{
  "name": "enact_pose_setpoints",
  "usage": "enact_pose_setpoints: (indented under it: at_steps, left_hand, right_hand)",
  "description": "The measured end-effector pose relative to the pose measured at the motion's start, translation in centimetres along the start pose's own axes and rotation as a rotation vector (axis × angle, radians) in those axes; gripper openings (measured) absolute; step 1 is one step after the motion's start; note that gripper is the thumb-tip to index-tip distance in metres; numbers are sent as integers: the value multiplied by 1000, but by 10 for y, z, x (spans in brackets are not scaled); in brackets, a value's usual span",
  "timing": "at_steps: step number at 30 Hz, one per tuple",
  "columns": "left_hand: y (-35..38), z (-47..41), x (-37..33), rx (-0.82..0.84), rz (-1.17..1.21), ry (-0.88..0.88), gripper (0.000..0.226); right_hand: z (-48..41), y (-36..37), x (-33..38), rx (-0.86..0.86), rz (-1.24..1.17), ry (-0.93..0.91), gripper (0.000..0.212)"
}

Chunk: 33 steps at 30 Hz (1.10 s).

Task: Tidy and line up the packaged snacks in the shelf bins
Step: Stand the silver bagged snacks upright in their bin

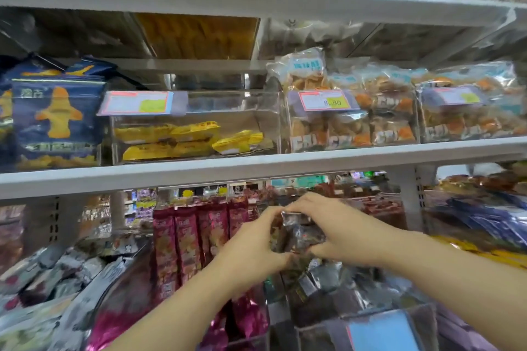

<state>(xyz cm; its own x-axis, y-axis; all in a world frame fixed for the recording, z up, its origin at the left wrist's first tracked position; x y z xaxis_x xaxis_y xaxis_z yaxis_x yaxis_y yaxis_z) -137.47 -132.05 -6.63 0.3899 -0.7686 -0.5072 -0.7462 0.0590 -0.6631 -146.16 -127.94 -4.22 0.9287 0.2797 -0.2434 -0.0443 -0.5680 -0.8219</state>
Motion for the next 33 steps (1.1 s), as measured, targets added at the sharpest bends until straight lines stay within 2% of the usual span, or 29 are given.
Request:
enact_pose_setpoints:
  at_steps: [3,7,11,13,16,18,20,23,26,29,31,33]
  left_hand:
    - [2,-18,13,45,34,-95,60]
    - [-1,-40,22,105,33,-160,25]
    - [-7,-51,29,125,25,-201,29]
    - [-8,-53,32,156,-17,-236,34]
    - [-15,-54,43,152,-68,-316,16]
    - [-13,-55,51,184,-80,-356,50]
    - [-15,-59,58,181,-113,-365,68]
    - [-13,-60,61,220,-122,-362,81]
    - [-13,-61,70,245,-88,-384,83]
    - [-14,-68,81,237,-43,-338,105]
    - [-15,-74,90,222,-34,-321,123]
    - [-15,-77,94,211,-30,-305,118]
  right_hand:
    - [-22,14,-9,53,-48,35,65]
    - [-49,22,-22,110,-80,108,67]
    - [-68,28,-29,216,-11,122,55]
    - [-75,30,-34,262,-4,138,56]
    - [-79,35,-40,333,-96,197,51]
    - [-79,43,-46,380,-179,230,41]
    - [-79,48,-49,419,-237,239,38]
    - [-80,61,-46,547,-349,198,41]
    - [-85,74,-44,629,-492,162,40]
    - [-93,81,-47,571,-653,156,24]
    - [-97,85,-49,502,-722,159,29]
    - [-102,89,-53,414,-758,160,40]
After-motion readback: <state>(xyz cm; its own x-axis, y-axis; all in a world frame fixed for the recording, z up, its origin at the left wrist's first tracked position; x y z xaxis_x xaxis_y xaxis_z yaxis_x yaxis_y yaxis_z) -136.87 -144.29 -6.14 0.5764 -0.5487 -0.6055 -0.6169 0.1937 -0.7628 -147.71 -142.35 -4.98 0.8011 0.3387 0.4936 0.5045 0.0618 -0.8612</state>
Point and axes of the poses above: each hand's wrist, its own z-axis away from the middle knuckle, its own y-axis out of the palm, x = y × z, the point moved 9 cm from there along -z, towards the middle knuckle, and after that the axes turned 15 degrees about z, right-handed, at the moved point
